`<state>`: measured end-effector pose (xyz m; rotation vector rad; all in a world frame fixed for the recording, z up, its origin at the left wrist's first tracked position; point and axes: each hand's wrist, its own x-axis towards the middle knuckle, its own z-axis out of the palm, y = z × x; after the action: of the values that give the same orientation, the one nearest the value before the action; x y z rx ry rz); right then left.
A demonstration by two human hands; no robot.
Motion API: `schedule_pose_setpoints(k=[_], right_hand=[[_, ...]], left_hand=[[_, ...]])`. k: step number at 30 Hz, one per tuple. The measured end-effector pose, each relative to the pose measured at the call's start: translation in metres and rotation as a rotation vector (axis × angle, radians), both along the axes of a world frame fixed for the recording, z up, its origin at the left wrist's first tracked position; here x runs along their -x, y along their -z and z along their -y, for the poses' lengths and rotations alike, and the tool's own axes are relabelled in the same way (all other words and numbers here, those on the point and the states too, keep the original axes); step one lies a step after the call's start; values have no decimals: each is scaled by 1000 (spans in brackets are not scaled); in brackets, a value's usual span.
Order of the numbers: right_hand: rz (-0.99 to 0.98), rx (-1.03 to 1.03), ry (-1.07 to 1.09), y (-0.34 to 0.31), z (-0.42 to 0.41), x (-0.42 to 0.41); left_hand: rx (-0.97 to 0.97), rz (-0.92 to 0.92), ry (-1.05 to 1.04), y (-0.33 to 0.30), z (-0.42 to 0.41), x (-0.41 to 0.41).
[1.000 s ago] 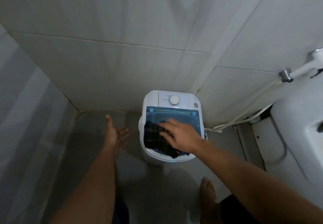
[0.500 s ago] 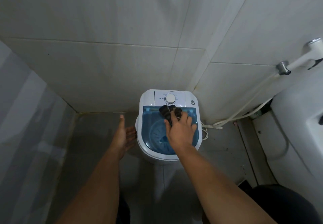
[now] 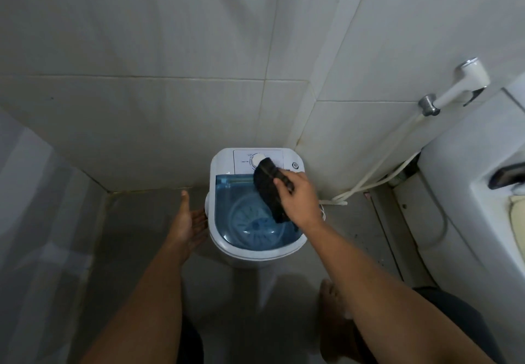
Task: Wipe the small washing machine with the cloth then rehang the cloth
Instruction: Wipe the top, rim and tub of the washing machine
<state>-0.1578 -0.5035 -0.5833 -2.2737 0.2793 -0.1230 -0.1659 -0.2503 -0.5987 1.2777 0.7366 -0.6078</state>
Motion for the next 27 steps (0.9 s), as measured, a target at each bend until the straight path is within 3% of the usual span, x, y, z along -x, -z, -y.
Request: schedule_pose_setpoints(k=[2,5,9,13,15,17,20,23,27], right_hand=[[-40,52,97,8,27,2],[-134,290,95,31,40,20],[-83,544,93,48,4,44],[-60,618,56,55,-44,51],[-69,553,-43,50,-63,47],[-95,328,-134,41,-73,36],[-4,70,-76,22,-56,22],[87,52,116,14,-7,15],[-63,280,141,34,33,34]], left_hand=[[-2,6,3,-1,0,1],[-20,17,8,-2,-1,2],[-36,20,-6,-1,0,1],[-46,6,1,3,-2,-2],[-50,10,14,5,-2,-3],[-48,20,22,7,-2,-2],[-20,22,20,6,-1,-1],[-4,16,7,6,-2,-1],[-3,24,0,8,-5,-1]])
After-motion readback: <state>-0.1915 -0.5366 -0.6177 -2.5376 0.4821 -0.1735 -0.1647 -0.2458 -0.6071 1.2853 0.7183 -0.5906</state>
